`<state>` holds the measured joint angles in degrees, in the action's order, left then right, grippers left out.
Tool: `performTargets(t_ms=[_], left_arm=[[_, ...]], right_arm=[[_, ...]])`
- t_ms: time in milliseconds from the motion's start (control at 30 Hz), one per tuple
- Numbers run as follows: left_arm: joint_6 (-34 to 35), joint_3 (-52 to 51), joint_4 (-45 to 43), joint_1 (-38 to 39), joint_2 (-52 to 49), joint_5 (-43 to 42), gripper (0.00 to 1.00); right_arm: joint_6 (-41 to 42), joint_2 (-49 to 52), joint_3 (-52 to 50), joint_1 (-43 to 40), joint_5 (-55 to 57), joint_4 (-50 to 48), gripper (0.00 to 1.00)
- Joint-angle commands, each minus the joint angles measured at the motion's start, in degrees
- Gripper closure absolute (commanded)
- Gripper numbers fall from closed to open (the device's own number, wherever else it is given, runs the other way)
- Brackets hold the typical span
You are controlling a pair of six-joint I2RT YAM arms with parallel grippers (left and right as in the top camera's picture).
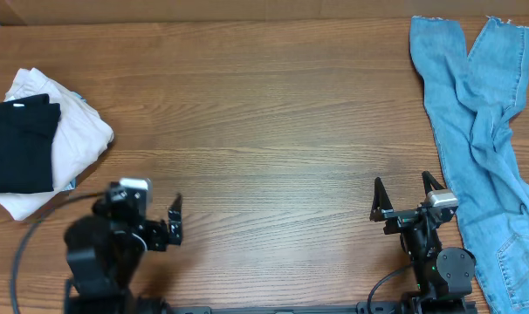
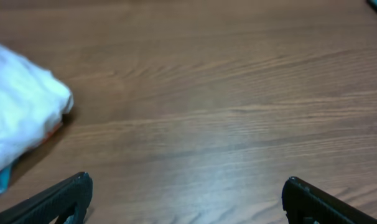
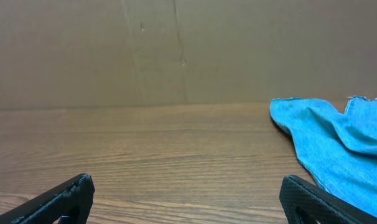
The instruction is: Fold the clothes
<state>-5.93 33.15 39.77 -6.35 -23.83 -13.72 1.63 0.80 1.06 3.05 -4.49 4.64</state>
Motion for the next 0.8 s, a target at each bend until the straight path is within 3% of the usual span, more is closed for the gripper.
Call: performTargets(t_ms=[0, 400, 567, 633, 767], left_arm=[[0.8, -7.8, -7.5, 2.5, 8.2, 0.9, 0.0], [0.8, -27.6, -37.5, 6.6, 22.0, 12.4, 0.0], [5.2, -32.8, -38.7, 7.1, 23.7, 12.7, 0.0], [7.7, -32.8, -34.9, 7.3, 23.7, 12.7, 0.0], [7.7, -32.8, -35.3, 7.1, 23.6, 12.5, 0.0]], right_arm=[[-0.1, -0.6, -0.6, 0.2, 0.0, -0.2, 0.0], [-0.1, -0.6, -0.6, 0.3, 0.0, -0.2, 0.0], [-0.1, -0.6, -0.6, 0.2, 0.0, -0.2, 0.0], [-0.1, -0.6, -0.6, 0.2, 0.0, -0.2, 0.0], [-0.1, -0.6, -0.6, 0.2, 0.0, -0.2, 0.0]])
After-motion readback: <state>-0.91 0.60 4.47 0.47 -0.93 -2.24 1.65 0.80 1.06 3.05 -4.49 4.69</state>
